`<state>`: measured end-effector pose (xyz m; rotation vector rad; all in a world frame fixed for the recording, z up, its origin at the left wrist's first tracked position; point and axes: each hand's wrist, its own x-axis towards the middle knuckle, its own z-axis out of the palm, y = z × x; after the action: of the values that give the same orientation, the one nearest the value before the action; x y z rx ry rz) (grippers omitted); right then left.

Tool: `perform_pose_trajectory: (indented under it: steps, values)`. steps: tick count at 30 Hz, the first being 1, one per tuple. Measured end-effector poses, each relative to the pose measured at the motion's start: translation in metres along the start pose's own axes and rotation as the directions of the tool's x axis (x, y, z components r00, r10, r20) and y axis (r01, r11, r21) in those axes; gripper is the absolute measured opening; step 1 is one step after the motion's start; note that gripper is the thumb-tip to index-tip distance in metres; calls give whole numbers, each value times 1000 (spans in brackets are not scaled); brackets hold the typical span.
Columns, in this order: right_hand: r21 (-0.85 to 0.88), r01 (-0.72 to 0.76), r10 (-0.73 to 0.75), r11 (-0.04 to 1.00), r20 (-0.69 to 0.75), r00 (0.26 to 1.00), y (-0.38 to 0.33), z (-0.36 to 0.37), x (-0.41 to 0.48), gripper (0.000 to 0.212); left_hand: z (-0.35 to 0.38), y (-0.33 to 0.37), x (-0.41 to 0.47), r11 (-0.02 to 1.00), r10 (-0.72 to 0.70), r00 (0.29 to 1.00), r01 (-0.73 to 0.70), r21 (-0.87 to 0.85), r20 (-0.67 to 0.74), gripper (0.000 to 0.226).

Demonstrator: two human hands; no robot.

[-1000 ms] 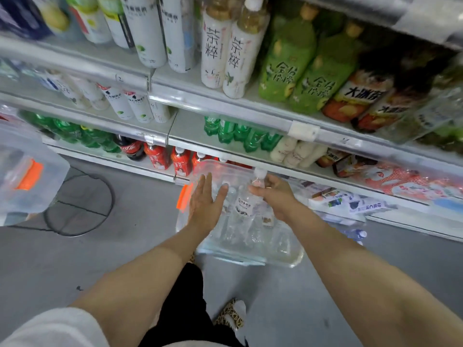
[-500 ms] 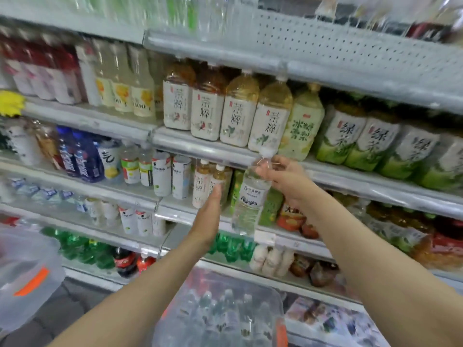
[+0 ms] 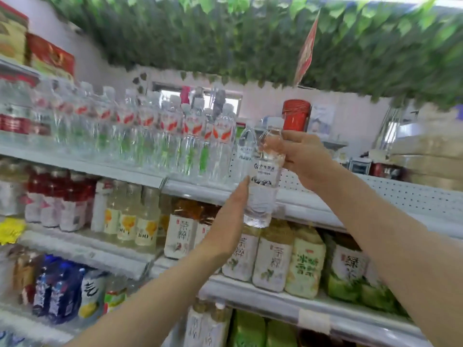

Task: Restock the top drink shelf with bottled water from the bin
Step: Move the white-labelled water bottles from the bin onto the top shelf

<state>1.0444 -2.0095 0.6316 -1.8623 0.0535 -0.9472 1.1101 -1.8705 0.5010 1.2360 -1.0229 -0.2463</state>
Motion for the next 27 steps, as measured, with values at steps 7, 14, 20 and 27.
perform_pose_trajectory:
  steps: [7, 14, 20, 27]
  values:
    - [34, 119, -119, 992, 3, 993, 2, 10, 86, 24, -28, 9, 75, 991, 124, 992, -125, 44, 32, 68]
    - [44, 128, -129, 991, 0, 992, 36, 12, 130, 29, -42, -9, 123, 990, 103, 989, -112, 88, 108, 66]
    - [57, 57, -57, 997, 2, 998, 56, 14, 145, 31, -43, -27, 138, 982, 72, 993, -87, 166, 91, 93]
    - [71, -37, 37, 997, 0, 999, 67, 19, 158, 30, -44, -36, 146, 970, 63, 995, -78, 230, 73, 90]
